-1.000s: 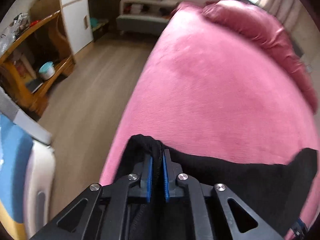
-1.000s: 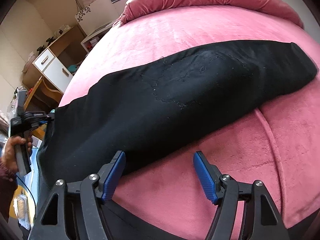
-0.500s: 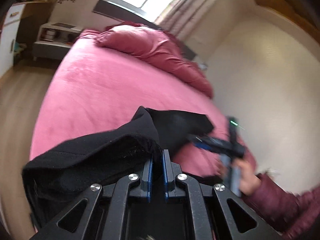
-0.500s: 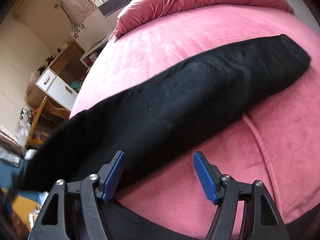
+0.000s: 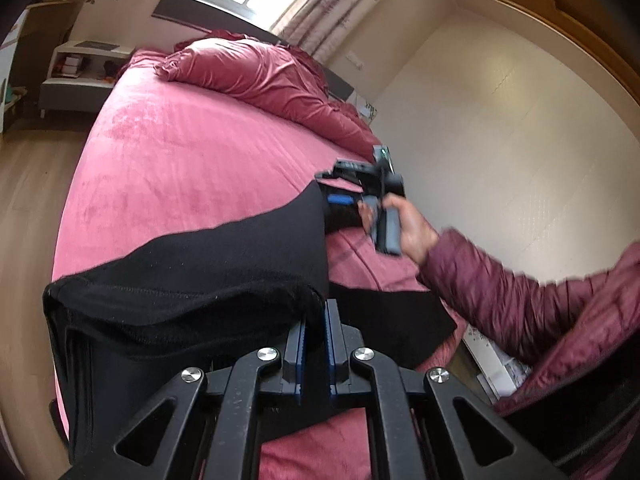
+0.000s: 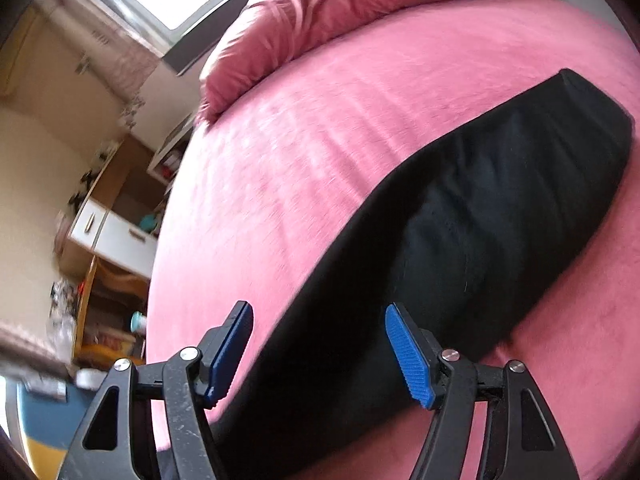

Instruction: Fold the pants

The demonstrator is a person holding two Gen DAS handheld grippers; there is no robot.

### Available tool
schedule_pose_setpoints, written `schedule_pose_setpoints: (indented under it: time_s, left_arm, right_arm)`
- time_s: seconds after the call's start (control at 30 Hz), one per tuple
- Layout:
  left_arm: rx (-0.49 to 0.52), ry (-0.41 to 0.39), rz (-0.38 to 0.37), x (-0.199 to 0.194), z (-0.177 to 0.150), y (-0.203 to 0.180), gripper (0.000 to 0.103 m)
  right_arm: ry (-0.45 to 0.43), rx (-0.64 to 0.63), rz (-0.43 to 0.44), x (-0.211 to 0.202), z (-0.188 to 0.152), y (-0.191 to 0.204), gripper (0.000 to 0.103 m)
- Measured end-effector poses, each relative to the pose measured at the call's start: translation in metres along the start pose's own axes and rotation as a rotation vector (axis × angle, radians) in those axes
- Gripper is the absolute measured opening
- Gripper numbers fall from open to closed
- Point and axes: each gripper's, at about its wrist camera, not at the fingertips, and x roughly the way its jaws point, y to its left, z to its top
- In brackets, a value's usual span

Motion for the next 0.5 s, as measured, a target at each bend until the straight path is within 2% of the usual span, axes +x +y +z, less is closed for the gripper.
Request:
schedule_pose_setpoints:
  time_s: [0.03,0.1,0.17,0.23,0.27,0.33,0.4,0.5]
  left_arm:
    - [-0.008,0.006,0.002,-0.001,-0.003,0.001,0.007]
    - [-0.023,0.013,0.005,0.000,-0.006,0.004,0.007]
    - [-0.029,0.010,0.005,-0.003,-0.007,0.004,0.007]
    - [-0.036,-0.003,0.016,-0.006,-0.004,0.005,0.007]
    - [-0.046,-0.013,0.028,-0.007,-0.002,0.007,0.008]
    - [-0.065,-0.037,0.074,-0.010,0.009,0.016,0.008]
    - [-0.082,-0.068,0.170,-0.010,0.031,0.031,0.008]
    - [-0.134,-0.163,0.295,-0.014,0.076,0.061,0.008]
  right_arm:
    - [-0.001,0.010,-0.009,0.004,0.006,-0.001,0.063]
    - [0.007,0.019,-0.043,0.013,0.018,-0.005,0.050]
    - [0.048,0.024,-0.076,0.027,0.027,-0.011,0.046]
    - [0.084,0.031,-0.099,0.036,0.032,-0.017,0.029]
    - [0.079,0.016,-0.108,0.036,0.032,-0.018,0.011]
    - [0.064,-0.008,-0.103,0.027,0.031,-0.018,0.009]
    - [0.038,-0.028,-0.079,0.011,0.029,-0.017,0.008]
    - [-0.036,-0.030,-0.001,-0.022,0.029,-0.018,0.008]
